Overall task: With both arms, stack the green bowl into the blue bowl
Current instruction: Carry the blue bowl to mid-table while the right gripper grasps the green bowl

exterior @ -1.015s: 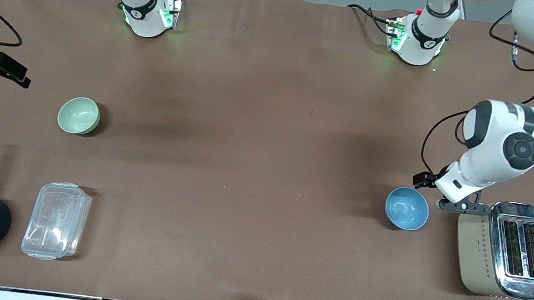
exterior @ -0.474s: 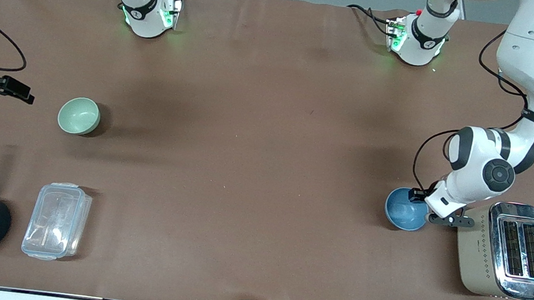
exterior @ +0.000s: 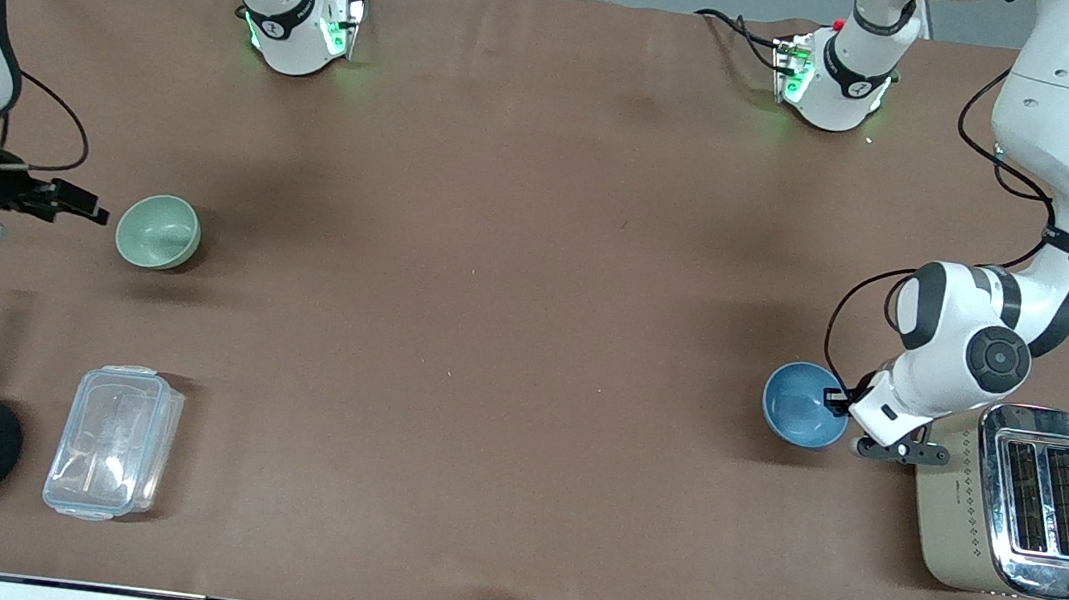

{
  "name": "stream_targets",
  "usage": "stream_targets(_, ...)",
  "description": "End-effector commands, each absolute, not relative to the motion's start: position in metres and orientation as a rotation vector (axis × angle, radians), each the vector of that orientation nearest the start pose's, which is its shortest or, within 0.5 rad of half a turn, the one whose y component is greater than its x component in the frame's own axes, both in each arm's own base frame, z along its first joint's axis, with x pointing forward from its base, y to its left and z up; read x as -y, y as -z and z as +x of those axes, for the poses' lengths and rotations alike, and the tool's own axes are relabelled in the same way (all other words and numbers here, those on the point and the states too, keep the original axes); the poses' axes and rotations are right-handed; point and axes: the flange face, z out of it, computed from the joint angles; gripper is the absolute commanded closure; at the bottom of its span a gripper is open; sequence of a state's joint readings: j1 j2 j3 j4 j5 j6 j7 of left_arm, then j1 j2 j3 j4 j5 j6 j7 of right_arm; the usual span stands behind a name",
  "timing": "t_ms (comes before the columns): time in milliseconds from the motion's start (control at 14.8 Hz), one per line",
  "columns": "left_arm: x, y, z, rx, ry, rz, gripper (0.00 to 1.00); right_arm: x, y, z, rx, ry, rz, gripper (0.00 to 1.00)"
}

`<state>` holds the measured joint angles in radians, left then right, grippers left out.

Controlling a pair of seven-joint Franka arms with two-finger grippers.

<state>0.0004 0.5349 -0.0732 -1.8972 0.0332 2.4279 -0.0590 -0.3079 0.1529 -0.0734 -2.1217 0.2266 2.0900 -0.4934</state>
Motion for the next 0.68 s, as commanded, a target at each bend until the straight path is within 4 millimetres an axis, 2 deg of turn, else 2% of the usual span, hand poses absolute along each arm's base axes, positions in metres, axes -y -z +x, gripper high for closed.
stream_targets(0, 0.060, -0.235, 0.632, -0.074, 0.030, -3.165, 1.00, 0.228, -0.267, 0.500, 0.021, -0.116, -2.820, 0.01)
stream_targets(135, 0.095, -0.258, 0.629, -0.056, 0.064, -3.196, 1.00, 0.244, -0.242, 0.494, 0.040, -0.114, -2.798, 0.01)
stream_targets(338, 0.175, -0.276, 0.612, 0.138, -0.030, -3.241, 1.00, 0.246, -0.215, 0.488, 0.050, -0.144, -2.771, 0.03)
stream_targets(474, 0.237, -0.283, 0.595, 0.285, -0.053, -3.257, 1.00, 0.252, -0.201, 0.481, 0.064, -0.163, -2.754, 0.19)
stream_targets(609, 0.299, -0.286, 0.573, 0.382, -0.073, -3.254, 1.00, 0.250, -0.194, 0.480, 0.076, -0.170, -2.743, 0.42)
